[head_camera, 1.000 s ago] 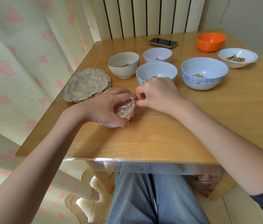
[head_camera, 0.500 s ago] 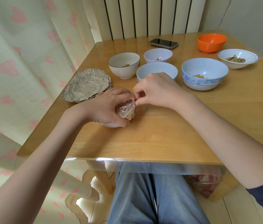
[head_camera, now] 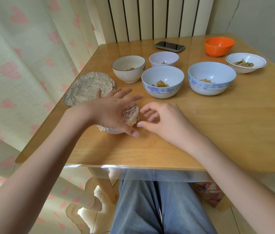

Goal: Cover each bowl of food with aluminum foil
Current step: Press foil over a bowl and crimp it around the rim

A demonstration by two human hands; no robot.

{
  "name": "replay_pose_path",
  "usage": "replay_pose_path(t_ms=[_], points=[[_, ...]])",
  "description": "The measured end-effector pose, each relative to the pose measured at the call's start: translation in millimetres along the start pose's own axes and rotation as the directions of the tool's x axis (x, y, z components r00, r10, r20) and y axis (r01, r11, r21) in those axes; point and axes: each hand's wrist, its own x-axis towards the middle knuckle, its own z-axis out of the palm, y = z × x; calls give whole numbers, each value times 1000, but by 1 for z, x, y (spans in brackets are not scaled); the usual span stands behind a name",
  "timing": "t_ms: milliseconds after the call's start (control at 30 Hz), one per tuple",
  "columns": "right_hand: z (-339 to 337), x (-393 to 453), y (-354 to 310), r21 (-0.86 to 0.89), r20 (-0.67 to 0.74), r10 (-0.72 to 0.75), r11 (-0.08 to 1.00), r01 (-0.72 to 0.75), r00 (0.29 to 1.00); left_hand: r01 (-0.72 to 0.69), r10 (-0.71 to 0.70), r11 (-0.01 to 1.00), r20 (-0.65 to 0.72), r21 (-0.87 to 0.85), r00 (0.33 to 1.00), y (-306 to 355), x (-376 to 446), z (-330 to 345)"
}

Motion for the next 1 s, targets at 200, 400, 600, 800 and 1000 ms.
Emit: replay_pose_path(t_ms=[200, 400, 600, 800, 1000], points=[[20, -1, -7, -27, -51, 74, 997, -75, 996, -90, 90, 996, 2, -7, 996, -22, -5, -1], [15, 14, -12, -81, -46, 31, 996, -34, 998, -130, 126, 989, -55, -65, 990, -23, 4, 2], [11, 19, -7, 7, -25, 13, 1000, -13, 1000, -121, 117, 988, -45, -100, 992, -24, 3, 4], [11, 21, 3, 227, 13, 55, 972, -57, 998, -122, 118, 988, -53, -98, 992, -24, 2, 4], [-1, 37, -1, 132, 120, -10, 991, -6, 993, -132, 125, 986, -74, -99, 989, -22, 3, 4]])
